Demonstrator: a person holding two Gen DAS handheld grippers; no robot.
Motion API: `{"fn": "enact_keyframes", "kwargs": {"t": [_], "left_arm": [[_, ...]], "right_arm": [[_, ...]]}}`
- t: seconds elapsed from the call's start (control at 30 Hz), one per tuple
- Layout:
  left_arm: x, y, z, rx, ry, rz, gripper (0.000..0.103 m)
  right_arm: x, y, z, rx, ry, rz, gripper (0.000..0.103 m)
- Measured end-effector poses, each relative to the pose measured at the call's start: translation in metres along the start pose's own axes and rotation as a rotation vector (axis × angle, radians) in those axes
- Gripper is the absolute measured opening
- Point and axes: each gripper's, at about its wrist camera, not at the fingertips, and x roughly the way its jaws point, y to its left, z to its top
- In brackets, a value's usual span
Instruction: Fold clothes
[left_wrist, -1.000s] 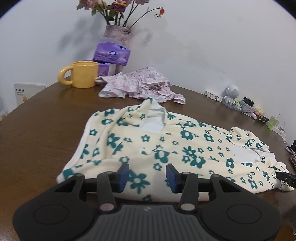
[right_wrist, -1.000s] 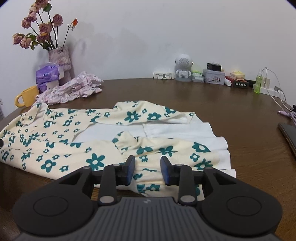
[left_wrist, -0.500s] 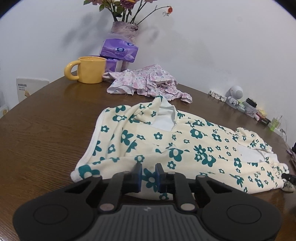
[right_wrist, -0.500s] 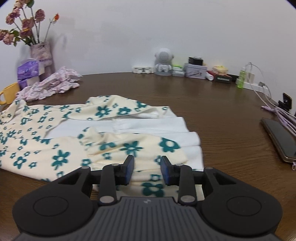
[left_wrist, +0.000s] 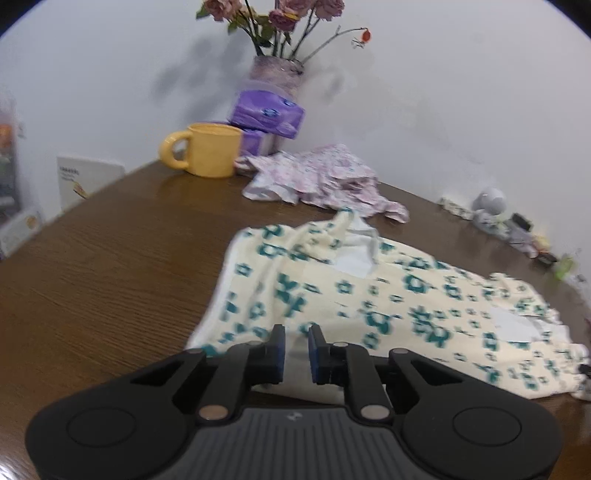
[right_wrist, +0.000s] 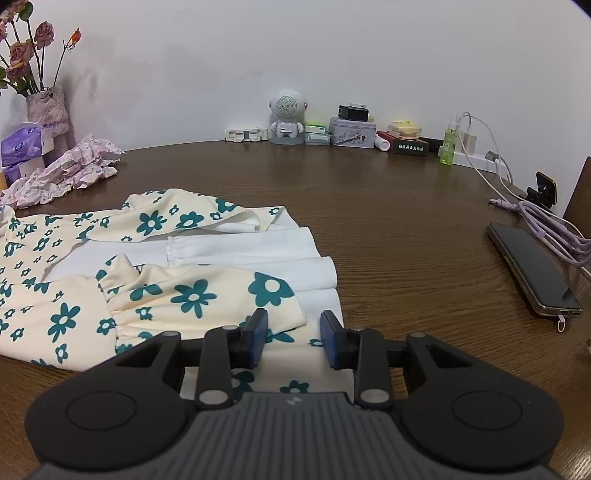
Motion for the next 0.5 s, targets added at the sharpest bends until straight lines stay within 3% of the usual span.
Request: {"fn": "enact_keyframes", "kwargs": {"t": [0.5], "left_arm": [[0.0109,0.0073,-0.0052,0.017,-0.004,-0.002,0.015]], "right_arm": [[-0.0001,0.0023,0.0008,-0.009,0.001,-0.005,0.032]]}}
